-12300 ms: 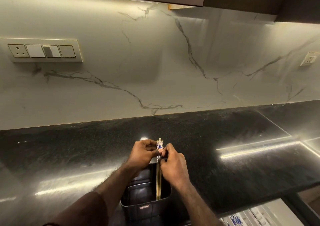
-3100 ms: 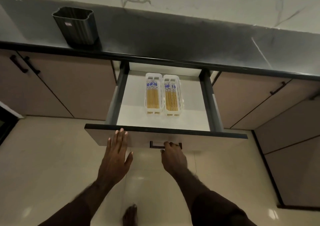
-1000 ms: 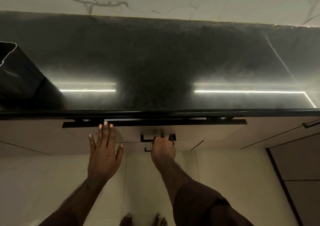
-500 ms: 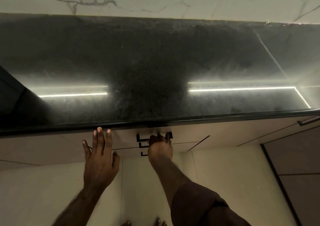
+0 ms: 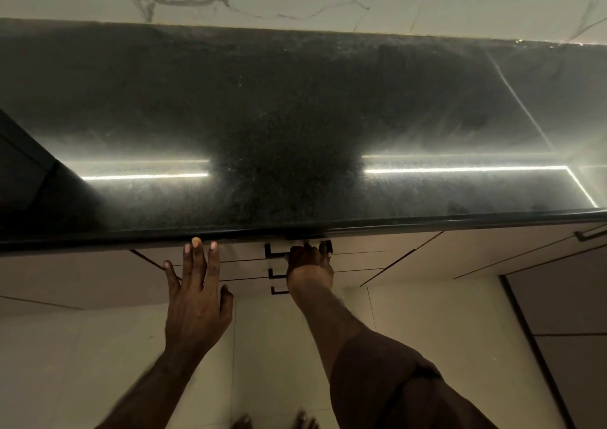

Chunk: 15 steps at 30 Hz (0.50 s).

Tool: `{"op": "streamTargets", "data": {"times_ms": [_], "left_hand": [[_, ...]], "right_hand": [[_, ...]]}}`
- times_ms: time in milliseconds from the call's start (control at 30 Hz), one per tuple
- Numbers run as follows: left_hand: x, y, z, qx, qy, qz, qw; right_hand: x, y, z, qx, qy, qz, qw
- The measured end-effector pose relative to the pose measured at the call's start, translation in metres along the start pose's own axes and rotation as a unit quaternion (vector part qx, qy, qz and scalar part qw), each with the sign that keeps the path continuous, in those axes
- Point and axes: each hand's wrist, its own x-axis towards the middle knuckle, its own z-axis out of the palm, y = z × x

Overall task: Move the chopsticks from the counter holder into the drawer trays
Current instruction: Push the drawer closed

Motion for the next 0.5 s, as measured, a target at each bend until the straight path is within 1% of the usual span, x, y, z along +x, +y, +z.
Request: {"op": "streamTargets", "data": {"times_ms": [67,200,300,367,433,500], "left_hand": [[0.0,0.001,0.0,-0.002,-0.002,0.0,1.0],[0.0,0.002,-0.002,-0.01,-0.003,-0.002,1.0],[-0.001,0.002,-0.004,-0.015,0.004,0.001,1.0],[-0.002,0.003,-0.006,-0.022,0.007,-0.001,1.0],[-0.003,0.006,-0.008,-0.029,0.01,-0.006,1.0],[-0.004,0.009,-0.012,-0.04,0.012,-0.009,0.999]], "right_hand": [[0.002,0.0,-0.001,0.015,-0.003,0.007,1.0],[0.003,0.0,0.001,-0.048,-0.002,-0.013,0.999],[0.002,-0.001,-0.003,-0.018,0.003,0.004,1.0],[-0.004,0.001,-0.005,-0.001,0.013,-0.001,1.0],[-0.015,0.004,-0.004,0.022,0.053,-0.018,0.998],[-0.03,0.008,-0.004,0.048,0.118,-0.04,0.991]]}}
